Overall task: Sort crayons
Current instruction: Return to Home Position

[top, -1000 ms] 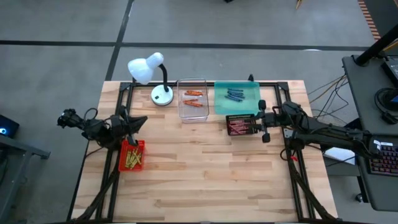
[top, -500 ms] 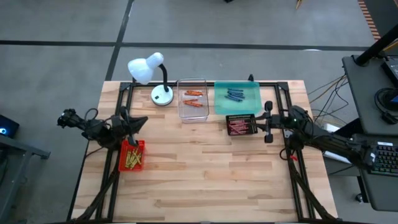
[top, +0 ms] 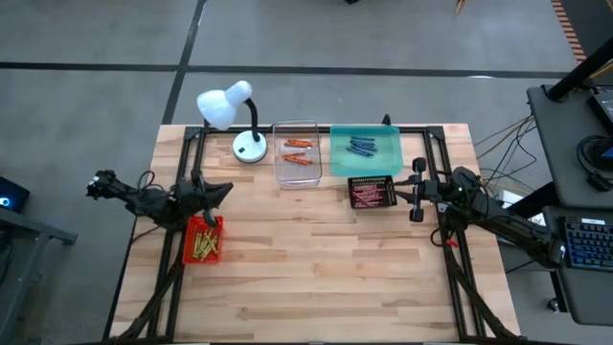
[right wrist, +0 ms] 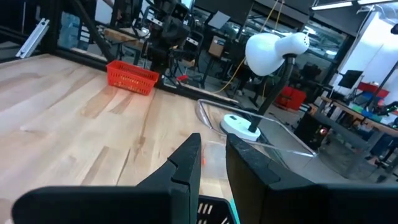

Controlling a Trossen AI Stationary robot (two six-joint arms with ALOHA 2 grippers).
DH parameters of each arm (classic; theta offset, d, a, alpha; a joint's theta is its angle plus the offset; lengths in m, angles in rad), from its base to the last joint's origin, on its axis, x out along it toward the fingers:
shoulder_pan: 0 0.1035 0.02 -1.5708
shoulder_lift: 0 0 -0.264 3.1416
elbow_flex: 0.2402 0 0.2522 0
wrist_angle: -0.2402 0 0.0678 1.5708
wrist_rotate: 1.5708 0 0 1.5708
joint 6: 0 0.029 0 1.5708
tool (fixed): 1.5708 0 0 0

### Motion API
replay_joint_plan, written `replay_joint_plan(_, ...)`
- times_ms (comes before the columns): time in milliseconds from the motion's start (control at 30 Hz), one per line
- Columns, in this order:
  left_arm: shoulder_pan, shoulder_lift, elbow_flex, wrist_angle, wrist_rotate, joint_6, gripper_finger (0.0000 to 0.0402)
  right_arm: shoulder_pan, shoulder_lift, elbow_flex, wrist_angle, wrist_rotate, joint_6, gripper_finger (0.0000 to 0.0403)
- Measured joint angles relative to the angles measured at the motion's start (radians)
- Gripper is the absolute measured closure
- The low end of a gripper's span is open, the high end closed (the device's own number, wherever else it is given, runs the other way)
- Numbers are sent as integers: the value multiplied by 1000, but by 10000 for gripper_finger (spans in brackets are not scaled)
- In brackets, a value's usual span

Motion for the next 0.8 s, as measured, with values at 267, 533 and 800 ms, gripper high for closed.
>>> replay_joint_plan(267,2,4,0,-48,-58,7,402,0,2,0,-2,4,-7,339)
replay_joint_plan(533,2,31,7,-56,-152,-40,402,1,2,-1,-3,5,75,339)
replay_joint_plan(800,2,36,8,-57,-153,-39,402,1,7,-1,-4,5,77,339)
